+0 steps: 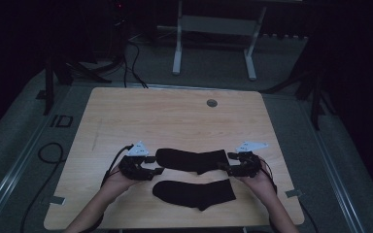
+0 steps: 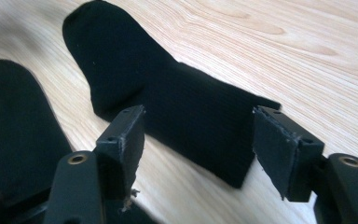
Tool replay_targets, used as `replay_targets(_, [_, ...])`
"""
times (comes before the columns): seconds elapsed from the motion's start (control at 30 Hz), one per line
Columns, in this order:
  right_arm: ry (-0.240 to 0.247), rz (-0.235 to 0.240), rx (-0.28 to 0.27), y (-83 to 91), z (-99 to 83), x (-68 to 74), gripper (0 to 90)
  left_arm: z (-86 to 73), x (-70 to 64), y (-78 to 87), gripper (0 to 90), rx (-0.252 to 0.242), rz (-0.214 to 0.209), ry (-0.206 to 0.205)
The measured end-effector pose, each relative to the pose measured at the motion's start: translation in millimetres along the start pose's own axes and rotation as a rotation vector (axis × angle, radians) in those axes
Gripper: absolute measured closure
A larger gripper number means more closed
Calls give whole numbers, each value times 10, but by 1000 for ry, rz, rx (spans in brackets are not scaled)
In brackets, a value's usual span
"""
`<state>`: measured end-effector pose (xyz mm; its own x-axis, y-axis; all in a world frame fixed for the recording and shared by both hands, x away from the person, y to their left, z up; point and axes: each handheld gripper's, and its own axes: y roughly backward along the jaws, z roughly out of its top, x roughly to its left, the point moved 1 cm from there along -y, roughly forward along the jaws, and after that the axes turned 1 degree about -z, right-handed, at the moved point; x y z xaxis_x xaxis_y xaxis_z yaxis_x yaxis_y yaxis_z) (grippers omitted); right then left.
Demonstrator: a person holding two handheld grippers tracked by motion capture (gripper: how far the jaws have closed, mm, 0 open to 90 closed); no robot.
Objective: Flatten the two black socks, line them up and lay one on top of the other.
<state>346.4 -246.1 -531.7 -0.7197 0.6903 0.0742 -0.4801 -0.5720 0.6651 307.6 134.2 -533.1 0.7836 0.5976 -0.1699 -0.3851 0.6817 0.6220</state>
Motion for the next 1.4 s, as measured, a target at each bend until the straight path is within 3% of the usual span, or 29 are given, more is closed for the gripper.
replay_targets(0.23, [-10, 13, 1, 203, -199, 76, 333, -162, -196, 40, 422, 21, -29, 0])
replay_targets(0.47, [-35, 4, -4, 305, -376, 149, 379, -315, -259, -49, 422, 48, -30, 19])
replay_targets(0.67, [-54, -15, -5, 278, -471, 203, 434, -373, -269, -133, 422, 78, -16, 11])
replay_targets(0.87, [-27, -13, 52, 157, -537, 264, 487, -418, -267, -190, 440, 103, -3, 6])
replay_targets(1.13, [46, -45, 113, 107, -567, 355, 639, -423, -305, -192, 607, 115, 38, -21])
replay_targets(1.4, [56, -36, 116, 100, -560, 388, 783, -428, -318, -195, 823, 119, 44, -15])
